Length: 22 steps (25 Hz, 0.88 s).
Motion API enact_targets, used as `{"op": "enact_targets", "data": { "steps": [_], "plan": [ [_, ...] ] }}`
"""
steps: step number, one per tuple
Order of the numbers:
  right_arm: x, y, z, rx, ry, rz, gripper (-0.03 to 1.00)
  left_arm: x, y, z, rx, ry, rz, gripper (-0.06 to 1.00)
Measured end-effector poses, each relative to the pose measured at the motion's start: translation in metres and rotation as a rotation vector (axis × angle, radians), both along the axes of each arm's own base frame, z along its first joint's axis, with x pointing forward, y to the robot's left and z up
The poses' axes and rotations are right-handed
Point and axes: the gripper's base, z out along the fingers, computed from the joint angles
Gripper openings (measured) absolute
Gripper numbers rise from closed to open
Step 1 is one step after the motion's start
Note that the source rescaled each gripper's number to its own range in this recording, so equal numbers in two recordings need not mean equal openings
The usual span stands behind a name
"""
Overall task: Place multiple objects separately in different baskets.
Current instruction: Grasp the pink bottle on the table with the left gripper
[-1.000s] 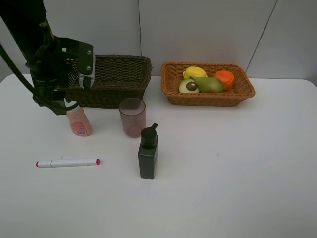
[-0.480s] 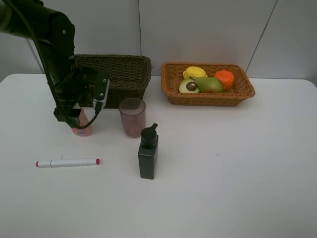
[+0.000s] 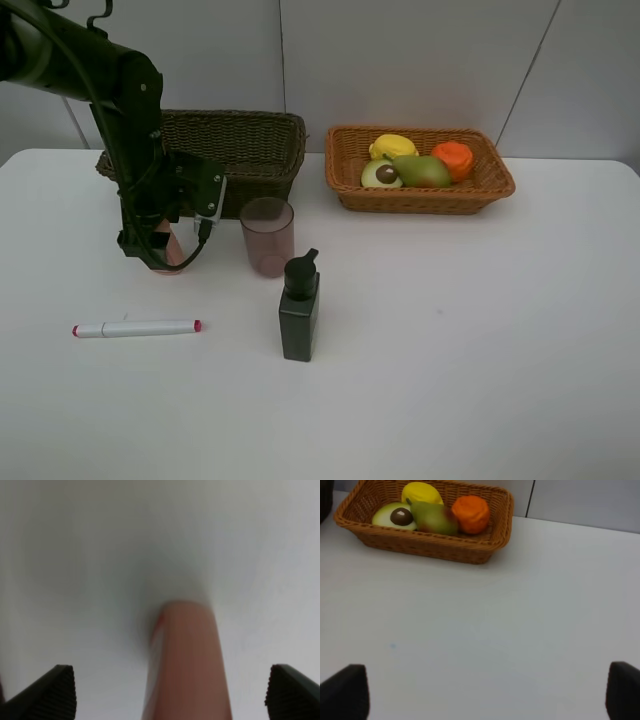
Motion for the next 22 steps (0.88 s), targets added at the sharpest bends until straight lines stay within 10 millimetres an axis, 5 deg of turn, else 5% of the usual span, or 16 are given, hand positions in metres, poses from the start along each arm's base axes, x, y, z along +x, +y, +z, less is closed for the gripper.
{"op": "enact_targets", "data": {
  "steps": [6, 11, 22],
  "plan": [
    [0.0, 0.0, 0.0, 0.0, 0.0, 0.0, 1.0, -0.0001, 0.0, 0.0, 0.0, 0.001, -0.001, 0.9],
    [0.0, 0.0, 0.0, 0.0, 0.0, 0.0, 1.0, -0.0013, 0.0005, 0.0, 0.006, 0.015, 0.0, 0.45],
    [0.0, 0.0, 0.0, 0.001, 0.0, 0.0, 1.0, 0.0002, -0.0001, 0.0, -0.001, -0.002, -0.003, 0.43]
  ]
}}
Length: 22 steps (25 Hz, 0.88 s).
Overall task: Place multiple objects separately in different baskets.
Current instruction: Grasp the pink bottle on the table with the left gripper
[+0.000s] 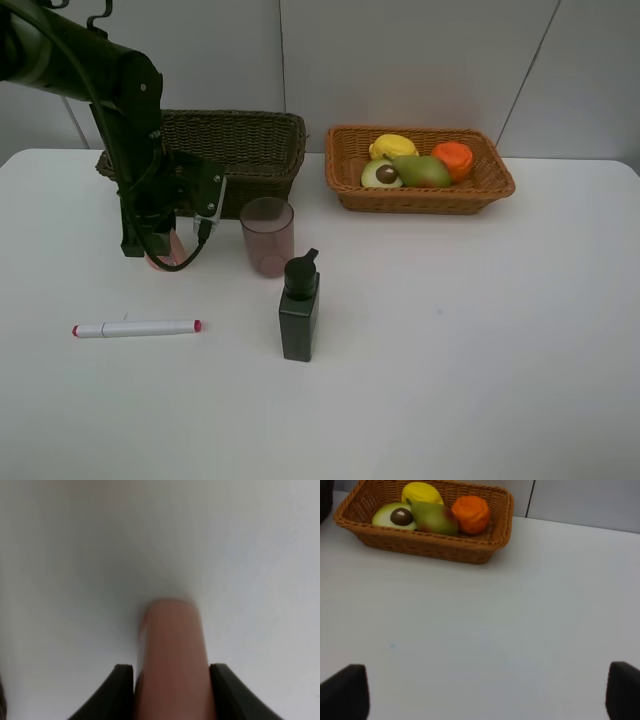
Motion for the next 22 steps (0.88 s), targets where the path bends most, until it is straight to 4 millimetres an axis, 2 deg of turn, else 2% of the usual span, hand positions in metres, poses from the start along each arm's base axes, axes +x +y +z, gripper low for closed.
{"op": "enact_targets", "data": {
  "steps": [22],
  "plan": [
    [0.0, 0.0, 0.0, 0.001, 0.0, 0.0, 1.0, -0.0067, -0.0017, 0.0017, -0.019, 0.074, 0.036, 0.43]
  ]
}}
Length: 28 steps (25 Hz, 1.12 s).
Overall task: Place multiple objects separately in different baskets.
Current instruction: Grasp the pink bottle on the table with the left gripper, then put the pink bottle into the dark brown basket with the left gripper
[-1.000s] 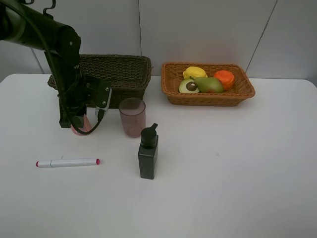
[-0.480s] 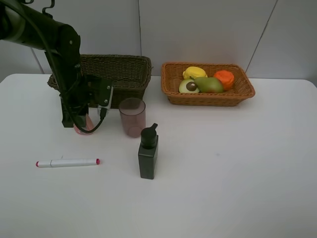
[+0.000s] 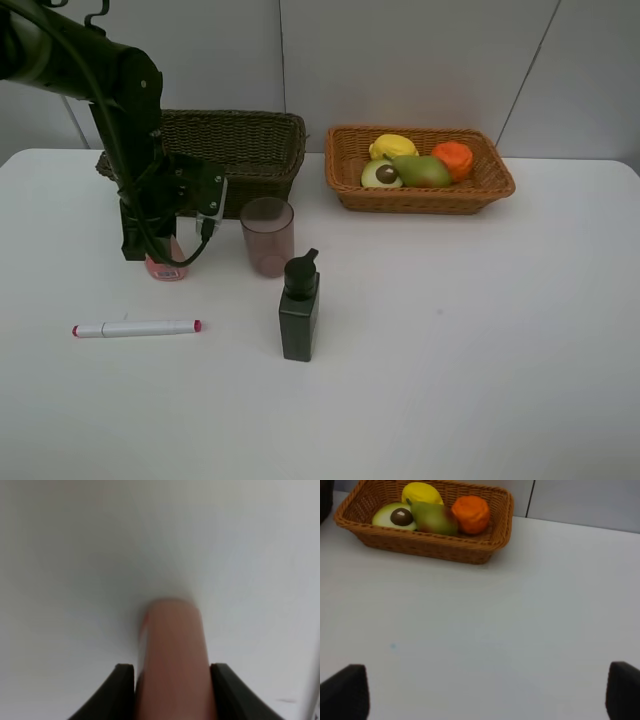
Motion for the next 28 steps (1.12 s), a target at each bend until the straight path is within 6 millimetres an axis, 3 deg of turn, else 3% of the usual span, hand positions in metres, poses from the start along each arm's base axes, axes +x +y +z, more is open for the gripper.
{"op": "enact_targets", "data": {
  "steps": [8, 18, 28],
  "plan": [
    [0.0, 0.0, 0.0, 0.0, 0.0, 0.0, 1.0, -0.007, 0.002, 0.019, 0.004, 0.024, 0.004, 0.43],
    [0.0, 0.0, 0.0, 0.0, 0.0, 0.0, 1.0, -0.014, 0.006, 0.068, 0.004, -0.012, -0.003, 0.43],
    [0.0, 0.0, 0.0, 0.0, 0.0, 0.0, 1.0, 0.013, -0.003, 0.13, -0.047, -0.173, -0.003, 0.43]
  ]
}}
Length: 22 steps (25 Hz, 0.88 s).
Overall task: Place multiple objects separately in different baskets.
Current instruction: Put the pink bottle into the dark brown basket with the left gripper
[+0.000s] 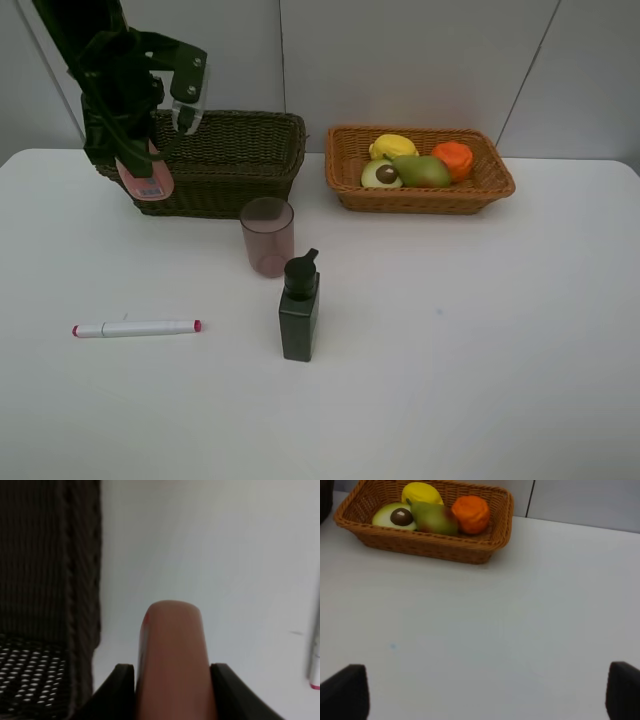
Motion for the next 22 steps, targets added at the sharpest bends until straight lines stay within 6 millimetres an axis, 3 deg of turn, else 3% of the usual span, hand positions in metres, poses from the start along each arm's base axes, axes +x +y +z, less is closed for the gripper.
{"op": "enact_targets", "data": {
  "steps": [4, 14, 17, 22],
  "plan": [
    [0.0, 0.0, 0.0, 0.0, 0.0, 0.0, 1.0, 0.008, -0.003, 0.021, -0.022, -0.074, -0.001, 0.43],
    [0.0, 0.0, 0.0, 0.0, 0.0, 0.0, 1.0, 0.039, 0.018, 0.031, -0.03, -0.349, 0.066, 0.43],
    [0.0, 0.0, 0.0, 0.0, 0.0, 0.0, 1.0, 0.051, 0.025, 0.021, -0.039, -0.379, 0.098, 0.43],
    [0.0, 0.0, 0.0, 0.0, -0.001, 0.0, 1.0, 0.073, 0.029, -0.017, -0.022, -0.382, 0.102, 0.43]
  ]
}}
